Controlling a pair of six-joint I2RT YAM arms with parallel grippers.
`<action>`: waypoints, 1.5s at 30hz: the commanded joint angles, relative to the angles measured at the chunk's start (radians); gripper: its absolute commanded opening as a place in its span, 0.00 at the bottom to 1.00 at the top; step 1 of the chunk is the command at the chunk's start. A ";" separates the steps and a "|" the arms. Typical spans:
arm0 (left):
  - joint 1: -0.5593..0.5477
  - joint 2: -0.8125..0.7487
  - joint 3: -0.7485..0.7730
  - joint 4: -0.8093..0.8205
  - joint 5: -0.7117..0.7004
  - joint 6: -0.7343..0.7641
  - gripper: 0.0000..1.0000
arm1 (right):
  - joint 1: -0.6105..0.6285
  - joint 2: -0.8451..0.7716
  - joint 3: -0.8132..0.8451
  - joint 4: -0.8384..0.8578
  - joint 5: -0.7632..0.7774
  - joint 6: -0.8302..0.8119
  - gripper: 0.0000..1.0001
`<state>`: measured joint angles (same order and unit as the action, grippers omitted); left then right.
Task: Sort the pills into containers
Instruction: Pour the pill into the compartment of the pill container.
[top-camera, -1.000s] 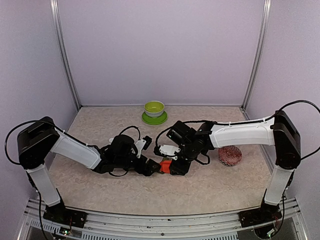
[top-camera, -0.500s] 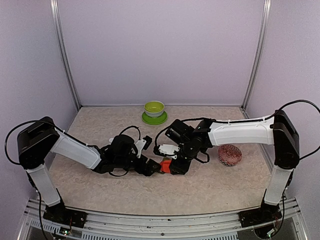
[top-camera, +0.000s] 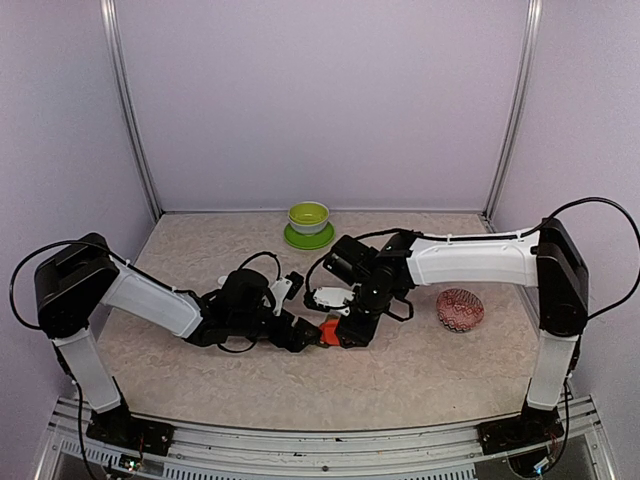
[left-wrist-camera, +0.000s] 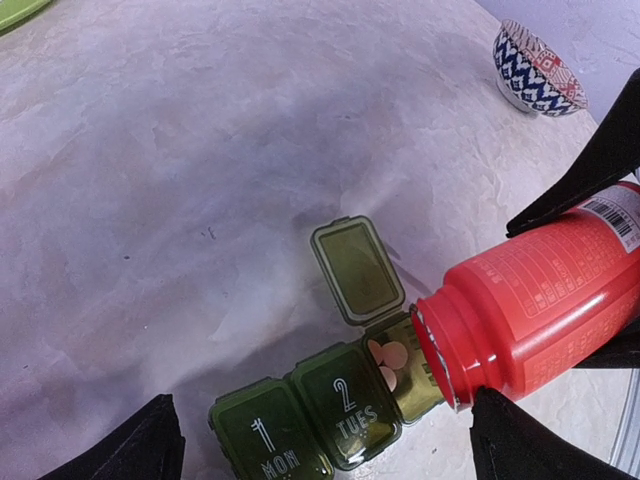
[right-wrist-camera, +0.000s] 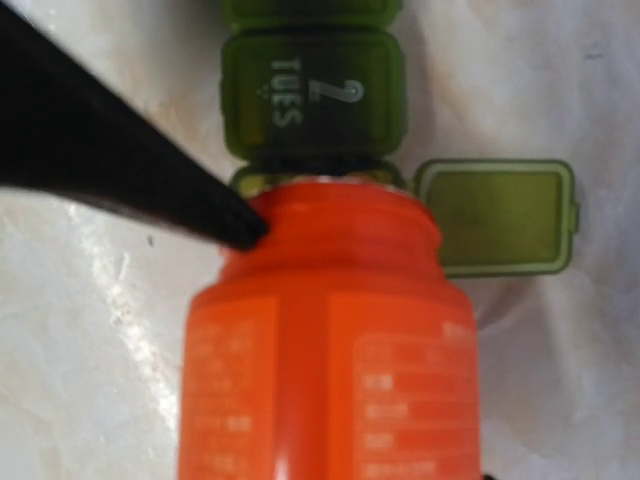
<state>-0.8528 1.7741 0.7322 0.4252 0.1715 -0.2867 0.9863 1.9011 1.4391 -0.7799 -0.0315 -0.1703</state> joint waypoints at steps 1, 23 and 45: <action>0.000 0.021 0.024 -0.009 -0.018 0.009 0.97 | 0.035 0.009 0.069 0.035 -0.070 -0.005 0.05; 0.001 0.024 0.029 -0.020 -0.019 0.008 0.97 | 0.045 0.056 0.109 -0.015 -0.071 -0.006 0.06; 0.001 0.004 0.019 -0.016 -0.021 0.008 0.97 | 0.055 0.012 0.120 0.033 -0.063 -0.005 0.07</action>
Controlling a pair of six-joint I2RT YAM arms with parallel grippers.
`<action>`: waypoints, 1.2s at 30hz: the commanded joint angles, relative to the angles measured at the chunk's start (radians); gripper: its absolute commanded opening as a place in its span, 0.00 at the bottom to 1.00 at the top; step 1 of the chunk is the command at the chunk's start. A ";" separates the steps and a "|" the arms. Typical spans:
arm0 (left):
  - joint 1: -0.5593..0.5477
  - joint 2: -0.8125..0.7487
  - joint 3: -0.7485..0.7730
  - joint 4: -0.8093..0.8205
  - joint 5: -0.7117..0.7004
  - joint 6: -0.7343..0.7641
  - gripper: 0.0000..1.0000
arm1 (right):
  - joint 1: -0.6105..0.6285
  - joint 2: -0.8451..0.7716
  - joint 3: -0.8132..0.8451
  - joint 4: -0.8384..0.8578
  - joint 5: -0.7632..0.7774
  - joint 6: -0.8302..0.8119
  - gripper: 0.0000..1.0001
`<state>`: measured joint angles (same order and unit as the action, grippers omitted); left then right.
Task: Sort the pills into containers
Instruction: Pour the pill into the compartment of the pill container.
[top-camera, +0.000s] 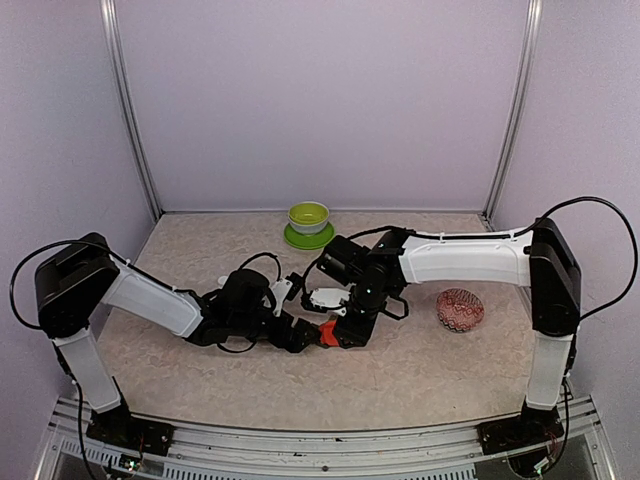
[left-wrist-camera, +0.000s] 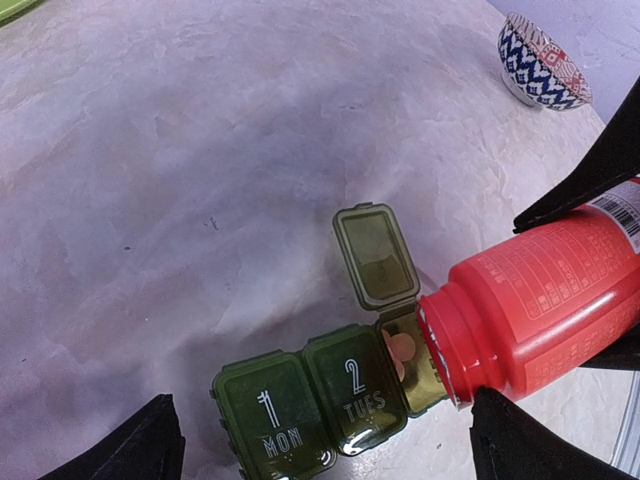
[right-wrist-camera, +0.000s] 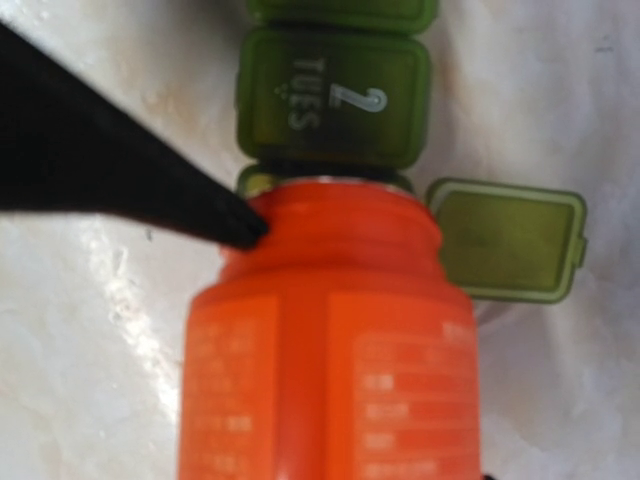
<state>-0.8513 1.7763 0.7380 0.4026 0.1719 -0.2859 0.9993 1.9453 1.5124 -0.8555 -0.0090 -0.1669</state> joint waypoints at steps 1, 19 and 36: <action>0.000 0.002 0.012 0.008 -0.022 0.007 0.97 | 0.042 -0.030 0.047 0.105 -0.084 -0.008 0.07; 0.000 -0.028 -0.015 0.046 -0.027 0.007 0.97 | 0.065 -0.112 0.007 0.199 -0.052 -0.022 0.06; -0.001 0.025 0.030 -0.014 -0.017 0.009 0.97 | 0.064 -0.066 -0.050 0.207 -0.091 -0.002 0.06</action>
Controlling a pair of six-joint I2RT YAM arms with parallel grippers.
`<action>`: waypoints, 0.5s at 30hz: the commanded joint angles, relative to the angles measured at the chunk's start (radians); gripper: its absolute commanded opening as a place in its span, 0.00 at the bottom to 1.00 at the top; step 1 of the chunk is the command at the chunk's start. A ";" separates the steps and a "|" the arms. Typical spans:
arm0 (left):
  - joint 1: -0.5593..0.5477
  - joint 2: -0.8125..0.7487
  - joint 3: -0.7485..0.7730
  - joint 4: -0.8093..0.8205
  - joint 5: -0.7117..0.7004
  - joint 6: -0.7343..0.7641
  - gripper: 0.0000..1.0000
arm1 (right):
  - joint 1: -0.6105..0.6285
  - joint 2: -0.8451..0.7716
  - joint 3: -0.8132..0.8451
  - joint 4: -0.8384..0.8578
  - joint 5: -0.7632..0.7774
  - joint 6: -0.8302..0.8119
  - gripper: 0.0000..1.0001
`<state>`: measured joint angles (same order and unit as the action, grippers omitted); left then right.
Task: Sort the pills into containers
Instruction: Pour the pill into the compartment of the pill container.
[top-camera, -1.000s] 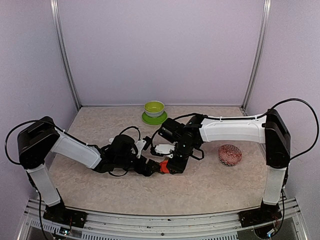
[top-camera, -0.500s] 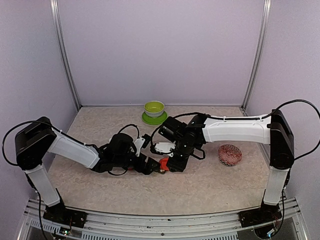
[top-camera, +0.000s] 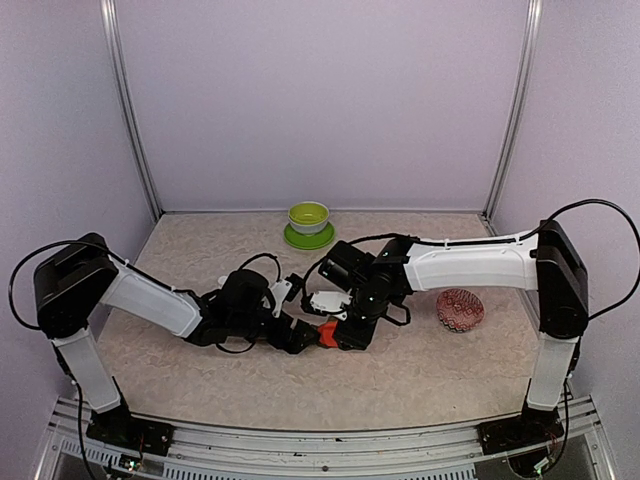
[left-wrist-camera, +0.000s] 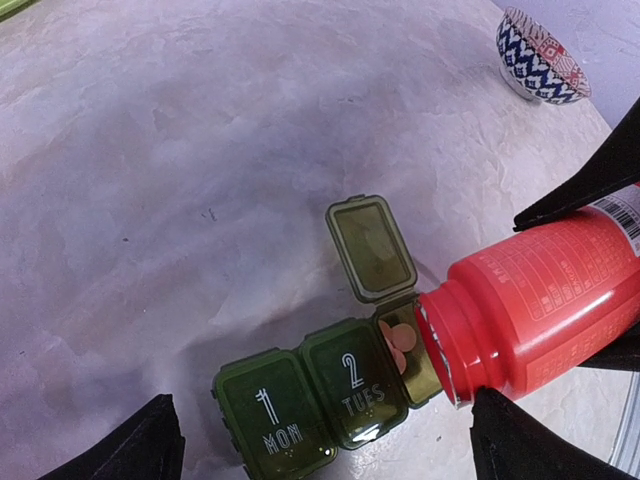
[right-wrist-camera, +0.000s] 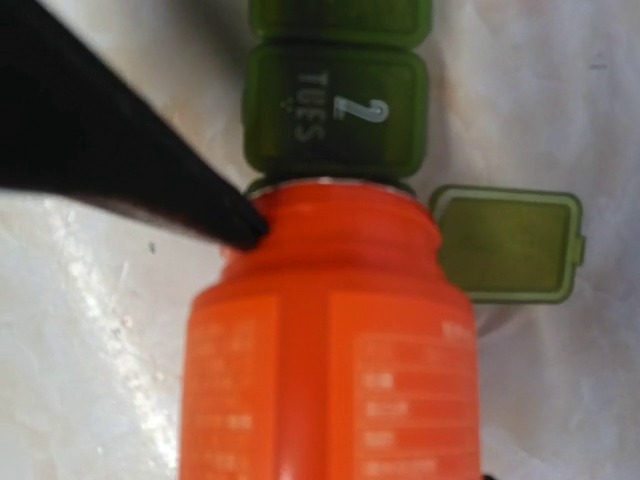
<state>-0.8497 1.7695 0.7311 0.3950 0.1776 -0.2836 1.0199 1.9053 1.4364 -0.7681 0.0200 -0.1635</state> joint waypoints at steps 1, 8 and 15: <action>-0.003 0.031 0.037 -0.007 -0.021 0.006 0.97 | 0.043 -0.025 0.029 0.117 -0.118 -0.007 0.06; -0.005 -0.010 0.001 0.043 -0.023 0.007 0.97 | 0.045 -0.060 0.058 0.134 -0.109 -0.021 0.06; -0.005 -0.039 -0.026 0.085 -0.015 0.007 0.97 | 0.049 -0.089 0.060 0.145 -0.100 -0.029 0.06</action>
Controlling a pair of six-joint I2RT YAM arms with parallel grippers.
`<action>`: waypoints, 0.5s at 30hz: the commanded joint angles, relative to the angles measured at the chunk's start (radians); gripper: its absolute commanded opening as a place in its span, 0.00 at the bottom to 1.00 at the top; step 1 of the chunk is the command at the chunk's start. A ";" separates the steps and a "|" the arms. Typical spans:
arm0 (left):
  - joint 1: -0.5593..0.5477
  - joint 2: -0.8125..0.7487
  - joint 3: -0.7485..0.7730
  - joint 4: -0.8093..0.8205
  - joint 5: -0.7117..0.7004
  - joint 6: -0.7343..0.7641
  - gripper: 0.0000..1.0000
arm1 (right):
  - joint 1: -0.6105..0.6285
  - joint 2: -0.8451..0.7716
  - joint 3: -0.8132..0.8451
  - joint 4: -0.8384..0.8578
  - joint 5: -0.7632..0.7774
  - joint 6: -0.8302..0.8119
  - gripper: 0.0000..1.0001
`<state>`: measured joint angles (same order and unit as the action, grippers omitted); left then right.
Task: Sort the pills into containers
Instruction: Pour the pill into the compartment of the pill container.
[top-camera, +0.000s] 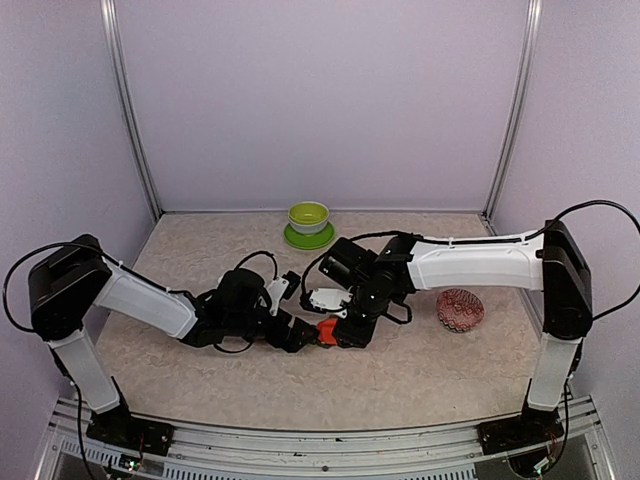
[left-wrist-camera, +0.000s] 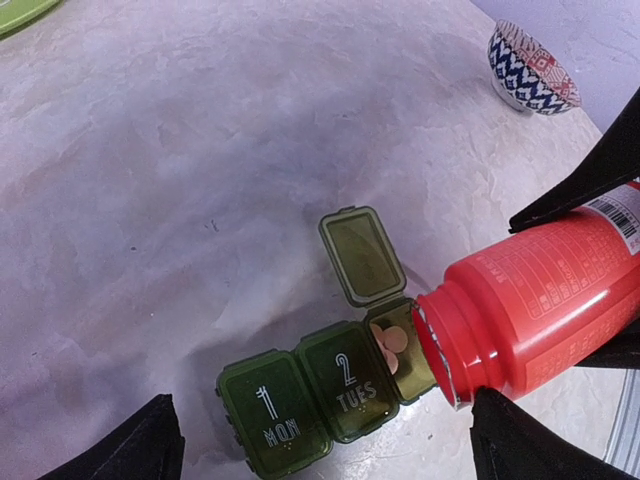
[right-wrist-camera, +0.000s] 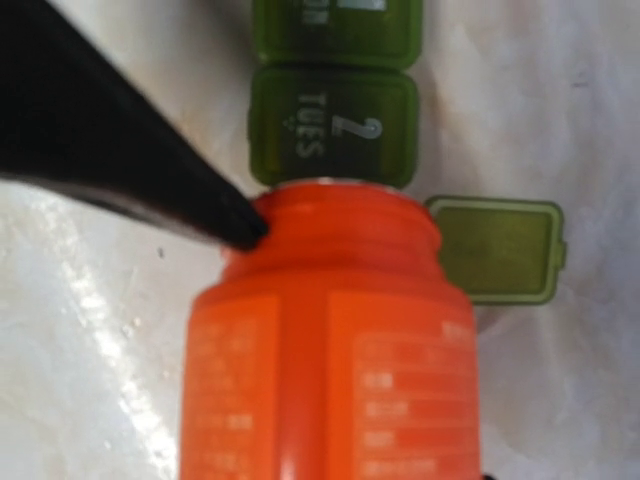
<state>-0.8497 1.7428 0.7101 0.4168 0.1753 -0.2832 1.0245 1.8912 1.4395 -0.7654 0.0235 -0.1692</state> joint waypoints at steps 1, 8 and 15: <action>-0.006 -0.010 -0.003 0.065 -0.009 0.007 0.98 | 0.045 -0.073 0.054 0.141 -0.104 -0.024 0.06; -0.008 0.030 0.027 0.033 0.002 0.008 0.97 | 0.045 -0.056 0.019 0.135 -0.110 -0.012 0.06; -0.008 0.066 0.058 -0.014 -0.013 0.004 0.97 | 0.045 -0.034 -0.005 0.137 -0.116 -0.001 0.06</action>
<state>-0.8528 1.7695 0.7261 0.4229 0.1932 -0.2832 1.0256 1.8793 1.4178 -0.7662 0.0307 -0.1646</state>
